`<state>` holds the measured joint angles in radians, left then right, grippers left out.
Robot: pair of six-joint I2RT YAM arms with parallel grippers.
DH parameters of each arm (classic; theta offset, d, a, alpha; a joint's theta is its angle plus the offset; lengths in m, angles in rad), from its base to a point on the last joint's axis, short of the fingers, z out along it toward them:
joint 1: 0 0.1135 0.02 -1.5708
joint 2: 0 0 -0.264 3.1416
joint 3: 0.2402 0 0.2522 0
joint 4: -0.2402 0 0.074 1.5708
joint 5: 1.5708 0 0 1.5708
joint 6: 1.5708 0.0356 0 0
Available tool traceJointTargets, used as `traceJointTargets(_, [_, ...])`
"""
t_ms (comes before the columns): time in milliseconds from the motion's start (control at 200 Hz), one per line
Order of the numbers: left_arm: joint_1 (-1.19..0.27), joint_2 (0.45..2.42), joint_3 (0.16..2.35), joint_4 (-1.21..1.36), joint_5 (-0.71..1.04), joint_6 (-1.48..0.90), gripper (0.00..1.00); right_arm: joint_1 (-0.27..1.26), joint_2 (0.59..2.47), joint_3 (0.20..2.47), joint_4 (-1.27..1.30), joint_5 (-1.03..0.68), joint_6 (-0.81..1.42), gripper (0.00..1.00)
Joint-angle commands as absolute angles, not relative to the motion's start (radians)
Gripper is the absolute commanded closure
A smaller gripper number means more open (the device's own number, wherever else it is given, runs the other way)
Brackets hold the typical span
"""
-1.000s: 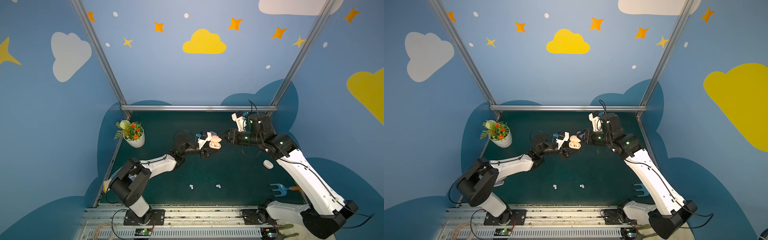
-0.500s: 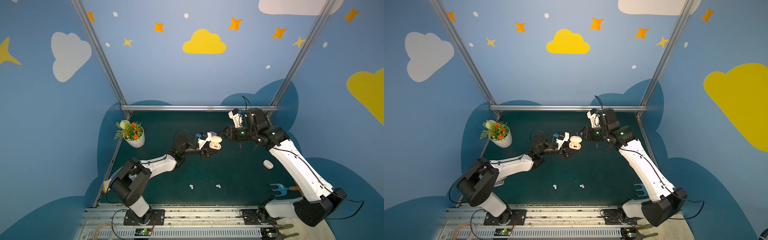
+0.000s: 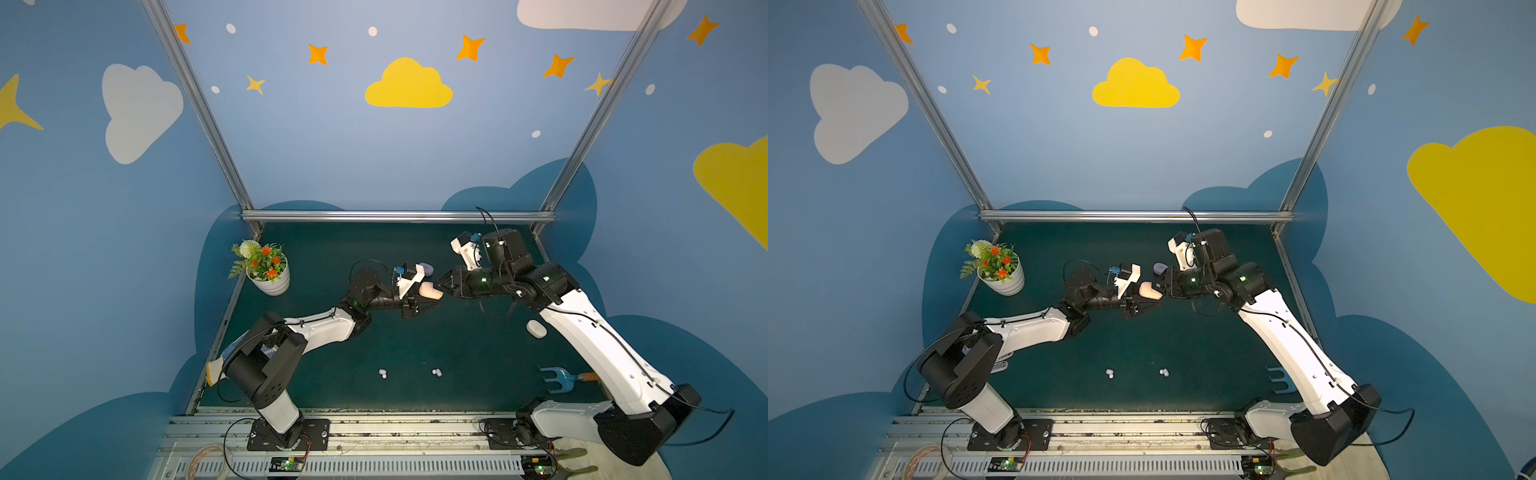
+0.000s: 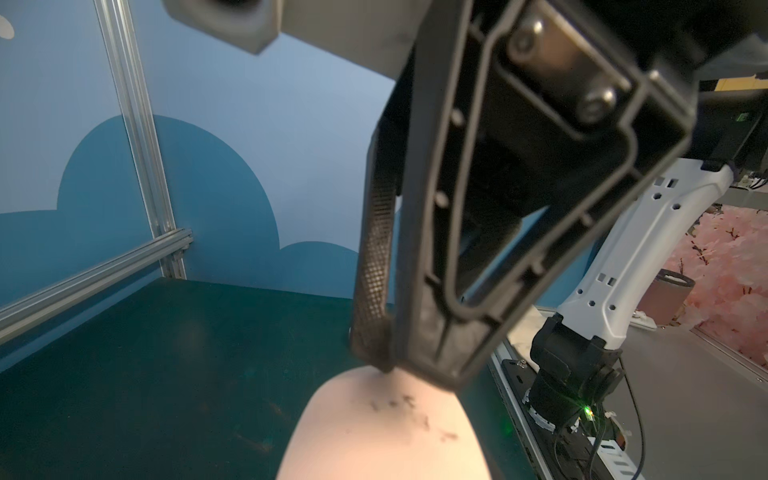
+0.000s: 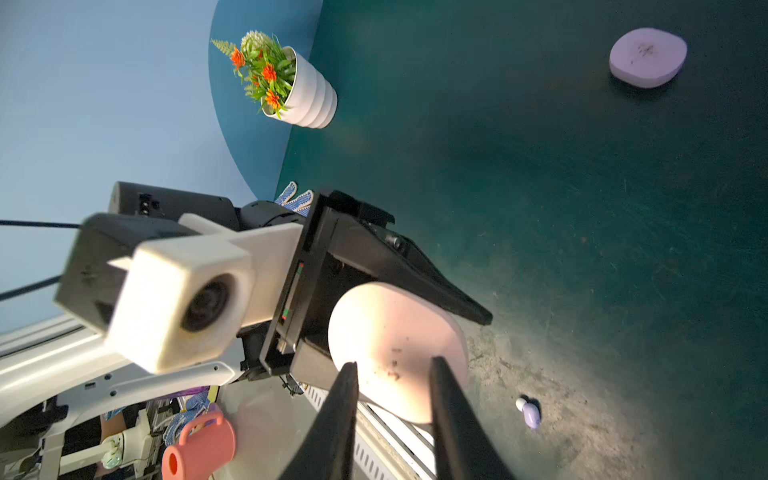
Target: Insert the wireless bluetooth earbuds into the charging case
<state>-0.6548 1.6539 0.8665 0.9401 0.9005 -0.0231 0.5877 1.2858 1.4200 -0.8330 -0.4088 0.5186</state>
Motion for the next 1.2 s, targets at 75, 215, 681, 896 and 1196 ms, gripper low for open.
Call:
traceJointTargets(75, [-0.656, 1.658, 0.898, 0.970, 0.898, -0.029, 0.79, 0.605, 1.299, 1.438, -0.934, -0.401, 0.496, 0.71])
traceJointTargets(215, [-0.656, 1.652, 0.897, 0.926, 0.897, -0.005, 0.79, 0.603, 1.304, 1.487, -0.980, -0.331, 0.510, 0.62])
traceJointTargets(681, [-0.673, 1.611, 0.909, 0.749, 0.880, 0.115, 0.79, 0.601, 1.387, 1.511, -1.000, -0.371, 0.561, 0.30])
traceJointTargets(896, [-0.679, 1.615, 0.911, 0.734, 0.882, 0.126, 0.79, 0.603, 1.419, 1.498, -0.960, -0.406, 0.583, 0.27])
traceJointTargets(1196, [-0.681, 1.618, 0.914, 0.733, 0.879, 0.127, 0.79, 0.617, 1.454, 1.501, -0.962, -0.431, 0.586, 0.28])
